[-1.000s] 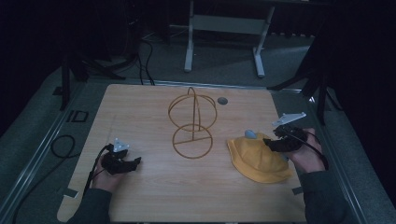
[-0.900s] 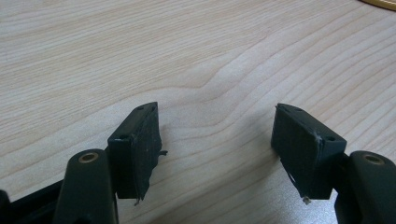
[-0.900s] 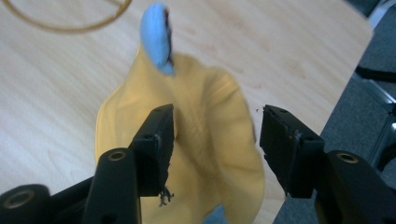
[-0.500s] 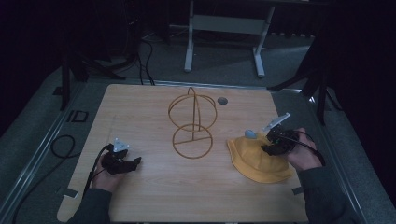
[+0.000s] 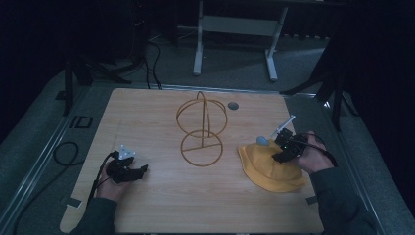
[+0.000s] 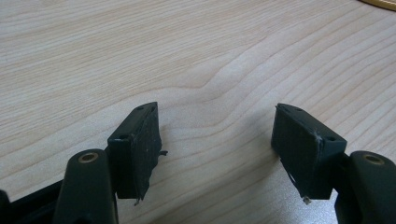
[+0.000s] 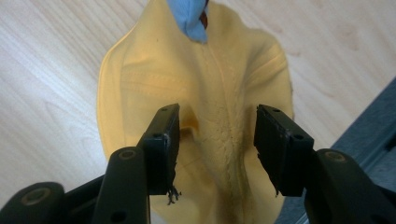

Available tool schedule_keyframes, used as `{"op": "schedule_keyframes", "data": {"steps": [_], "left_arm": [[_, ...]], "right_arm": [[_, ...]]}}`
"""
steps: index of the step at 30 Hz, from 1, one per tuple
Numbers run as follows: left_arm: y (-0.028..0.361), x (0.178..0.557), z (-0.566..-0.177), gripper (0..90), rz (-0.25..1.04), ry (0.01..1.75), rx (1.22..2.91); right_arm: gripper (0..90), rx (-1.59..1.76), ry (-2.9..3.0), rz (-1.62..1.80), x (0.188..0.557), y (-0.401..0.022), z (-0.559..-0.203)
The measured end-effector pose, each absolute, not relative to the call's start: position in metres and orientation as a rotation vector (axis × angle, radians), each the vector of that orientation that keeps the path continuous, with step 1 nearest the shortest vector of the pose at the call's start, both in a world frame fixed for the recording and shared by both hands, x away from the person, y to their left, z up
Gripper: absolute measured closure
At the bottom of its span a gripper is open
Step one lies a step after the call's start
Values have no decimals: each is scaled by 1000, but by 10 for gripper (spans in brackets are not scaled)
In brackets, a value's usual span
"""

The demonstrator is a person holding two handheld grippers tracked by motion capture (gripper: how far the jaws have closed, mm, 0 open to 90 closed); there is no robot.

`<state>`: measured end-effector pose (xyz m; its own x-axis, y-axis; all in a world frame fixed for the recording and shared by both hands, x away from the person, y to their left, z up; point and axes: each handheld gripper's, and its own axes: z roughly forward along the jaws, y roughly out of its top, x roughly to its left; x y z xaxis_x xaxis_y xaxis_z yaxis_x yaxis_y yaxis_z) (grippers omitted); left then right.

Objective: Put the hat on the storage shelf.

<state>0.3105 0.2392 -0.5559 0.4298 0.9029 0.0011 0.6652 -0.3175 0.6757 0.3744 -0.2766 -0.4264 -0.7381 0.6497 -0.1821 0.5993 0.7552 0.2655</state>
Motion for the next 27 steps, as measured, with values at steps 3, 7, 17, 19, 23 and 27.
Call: {"op": "schedule_keyframes", "data": {"steps": [3, 7, 17, 19, 23, 27], "left_arm": [[239, 310, -556, 331, 512, 1318, 2084], [239, 311, -556, 331, 513, 1318, 2084], [239, 311, -556, 331, 512, 1317, 2086], [239, 311, -556, 331, 512, 1317, 2086], [239, 311, -556, 331, 512, 1317, 2086], [239, 311, -556, 331, 512, 1318, 2085]], "right_arm": [[545, 986, 2715, 245, 378, -278, -429], [623, 970, 2736, 215, 380, -276, -429], [813, 916, 2723, 140, 381, -271, -427], [815, 913, 2736, 128, 381, -271, -426], [817, 883, 2753, 109, 382, -272, -424], [819, 863, 2773, 112, 383, -273, -421]]}}
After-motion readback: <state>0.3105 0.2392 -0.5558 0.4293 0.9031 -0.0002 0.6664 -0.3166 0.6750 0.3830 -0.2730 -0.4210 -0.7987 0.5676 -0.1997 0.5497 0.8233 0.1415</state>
